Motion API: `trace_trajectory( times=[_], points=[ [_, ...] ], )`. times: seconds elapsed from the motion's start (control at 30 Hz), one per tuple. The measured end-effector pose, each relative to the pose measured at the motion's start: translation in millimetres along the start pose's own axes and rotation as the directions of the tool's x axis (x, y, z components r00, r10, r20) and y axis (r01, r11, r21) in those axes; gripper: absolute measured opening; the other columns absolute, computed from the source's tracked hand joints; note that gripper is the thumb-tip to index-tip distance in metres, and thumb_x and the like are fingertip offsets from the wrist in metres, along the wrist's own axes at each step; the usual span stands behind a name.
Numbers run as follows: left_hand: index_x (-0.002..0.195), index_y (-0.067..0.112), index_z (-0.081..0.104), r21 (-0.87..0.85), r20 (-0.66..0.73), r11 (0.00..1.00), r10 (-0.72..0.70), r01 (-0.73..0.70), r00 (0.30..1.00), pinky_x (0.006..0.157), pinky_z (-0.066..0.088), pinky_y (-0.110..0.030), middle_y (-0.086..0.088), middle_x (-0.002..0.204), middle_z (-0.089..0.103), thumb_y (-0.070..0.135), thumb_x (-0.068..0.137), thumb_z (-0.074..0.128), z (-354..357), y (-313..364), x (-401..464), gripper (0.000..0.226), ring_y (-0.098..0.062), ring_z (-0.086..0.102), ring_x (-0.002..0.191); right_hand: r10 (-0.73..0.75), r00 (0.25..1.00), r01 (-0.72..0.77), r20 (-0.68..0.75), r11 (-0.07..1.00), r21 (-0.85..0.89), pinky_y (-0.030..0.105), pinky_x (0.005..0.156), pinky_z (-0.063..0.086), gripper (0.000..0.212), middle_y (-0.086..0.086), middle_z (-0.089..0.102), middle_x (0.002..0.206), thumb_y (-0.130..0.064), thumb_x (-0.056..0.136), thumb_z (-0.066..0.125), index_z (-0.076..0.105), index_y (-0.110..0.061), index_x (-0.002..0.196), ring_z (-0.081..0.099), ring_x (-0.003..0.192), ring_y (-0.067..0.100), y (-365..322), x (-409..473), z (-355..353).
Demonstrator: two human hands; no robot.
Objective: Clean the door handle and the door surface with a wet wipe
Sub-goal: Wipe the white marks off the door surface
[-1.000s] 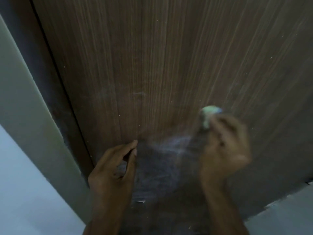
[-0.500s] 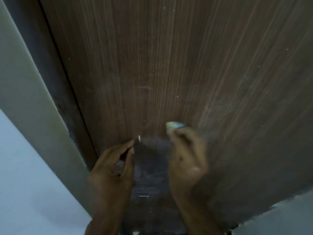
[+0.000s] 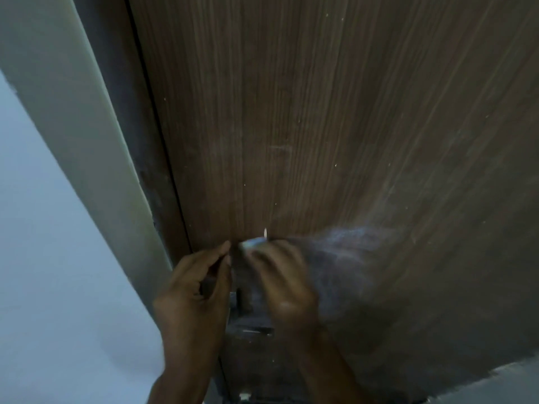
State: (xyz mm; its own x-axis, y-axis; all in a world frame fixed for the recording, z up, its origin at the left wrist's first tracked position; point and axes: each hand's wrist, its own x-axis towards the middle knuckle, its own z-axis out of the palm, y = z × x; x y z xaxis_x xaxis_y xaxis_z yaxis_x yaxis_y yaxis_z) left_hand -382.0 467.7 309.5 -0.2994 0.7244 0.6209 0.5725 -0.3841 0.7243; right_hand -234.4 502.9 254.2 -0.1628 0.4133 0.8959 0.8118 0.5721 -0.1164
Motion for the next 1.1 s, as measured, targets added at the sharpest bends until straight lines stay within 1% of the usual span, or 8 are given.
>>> trace_trajectory(
  times=[0.13, 0.33, 0.43, 0.53, 0.7, 0.9, 1.03, 1.1],
  points=[
    [0.111, 0.033, 0.072, -0.01, 0.026, 1.0, 0.016, -0.016, 1.0, 0.081, 0.039, 0.002, 0.024, 0.104, 0.066, 0.035, 0.091, 0.065, 2, -2, -1, 0.022, 0.015, 0.061, 0.092, 0.395, 0.799, -0.363, -0.453, 0.918, 0.16, 0.039, 0.091, 0.056, 0.023, -0.006, 0.069, 0.116, -0.003, 0.095, 0.064, 0.073, -0.013, 0.113, 0.068, 0.104, 0.021, 25, 12, -41],
    [0.111, 0.032, 0.072, -0.037, 0.057, 0.998, 0.044, -0.041, 0.997, 0.086, 0.046, -0.004, 0.021, 0.101, 0.067, 0.035, 0.094, 0.066, 18, 14, -4, 0.018, 0.005, 0.065, 0.092, 0.032, 0.993, -0.036, 0.113, 0.999, 0.035, 0.044, 0.087, 0.061, 0.023, 0.019, 0.075, 0.107, -0.015, 0.093, 0.067, 0.076, 0.005, 0.101, 0.072, 0.102, 0.039, -13, 10, -14],
    [0.108, 0.029, 0.074, -0.054, 0.061, 0.997, 0.062, -0.058, 0.996, 0.081, 0.04, 0.001, 0.019, 0.098, 0.068, 0.028, 0.089, 0.069, 22, 19, -7, 0.02, 0.006, 0.064, 0.087, 0.354, 0.92, -0.328, -0.165, 0.93, 0.166, 0.039, 0.093, 0.056, 0.023, 0.01, 0.072, 0.106, -0.021, 0.103, 0.057, 0.076, -0.008, 0.106, 0.069, 0.102, 0.026, 13, 25, -44],
    [0.106, 0.025, 0.075, -0.052, 0.063, 0.997, 0.062, -0.059, 0.996, 0.082, 0.039, 0.003, 0.017, 0.096, 0.069, 0.022, 0.086, 0.072, 25, 23, -12, 0.02, 0.004, 0.064, 0.086, 0.323, 0.843, -0.312, -0.43, 0.945, 0.099, 0.035, 0.087, 0.058, 0.015, 0.005, 0.069, 0.106, -0.006, 0.097, 0.064, 0.074, -0.008, 0.108, 0.069, 0.1, 0.02, 18, 21, -48],
    [0.105, 0.029, 0.074, -0.017, 0.043, 0.999, 0.051, -0.051, 0.998, 0.085, 0.041, -0.002, 0.014, 0.095, 0.068, 0.025, 0.09, 0.072, 23, 28, -12, 0.016, 0.0, 0.063, 0.085, 0.046, 0.998, -0.048, 0.033, 0.997, 0.061, 0.048, 0.089, 0.059, 0.019, 0.017, 0.071, 0.119, -0.003, 0.091, 0.071, 0.073, 0.005, 0.108, 0.068, 0.109, 0.038, -1, 7, -21],
    [0.107, 0.027, 0.075, -0.032, 0.07, 0.999, 0.037, -0.034, 0.997, 0.078, 0.043, -0.002, 0.012, 0.093, 0.069, 0.029, 0.089, 0.066, 27, 35, -14, 0.02, 0.0, 0.064, 0.082, 0.407, 0.741, -0.357, -0.534, 0.913, 0.2, 0.032, 0.086, 0.057, 0.02, -0.014, 0.065, 0.112, -0.014, 0.098, 0.065, 0.073, -0.019, 0.116, 0.068, 0.102, 0.015, 40, 30, -66],
    [0.105, 0.02, 0.075, -0.046, 0.075, 0.994, 0.098, -0.095, 0.992, 0.09, 0.036, 0.002, 0.014, 0.097, 0.067, 0.024, 0.09, 0.069, 41, 47, -13, 0.017, 0.005, 0.059, 0.091, 0.109, 0.978, -0.099, -0.18, 0.993, 0.063, 0.042, 0.094, 0.056, 0.028, 0.006, 0.068, 0.123, -0.007, 0.093, 0.071, 0.07, -0.006, 0.121, 0.064, 0.115, 0.027, 15, 3, -31],
    [0.105, 0.02, 0.075, -0.073, 0.065, 0.992, 0.106, -0.101, 0.992, 0.09, 0.037, 0.0, 0.014, 0.097, 0.068, 0.024, 0.09, 0.071, 44, 47, -14, 0.015, 0.005, 0.061, 0.091, 0.114, 0.972, -0.099, -0.206, 0.992, 0.085, 0.043, 0.093, 0.055, 0.025, 0.007, 0.068, 0.12, -0.004, 0.093, 0.071, 0.071, -0.003, 0.118, 0.065, 0.113, 0.028, 32, 7, -45]
  ],
)
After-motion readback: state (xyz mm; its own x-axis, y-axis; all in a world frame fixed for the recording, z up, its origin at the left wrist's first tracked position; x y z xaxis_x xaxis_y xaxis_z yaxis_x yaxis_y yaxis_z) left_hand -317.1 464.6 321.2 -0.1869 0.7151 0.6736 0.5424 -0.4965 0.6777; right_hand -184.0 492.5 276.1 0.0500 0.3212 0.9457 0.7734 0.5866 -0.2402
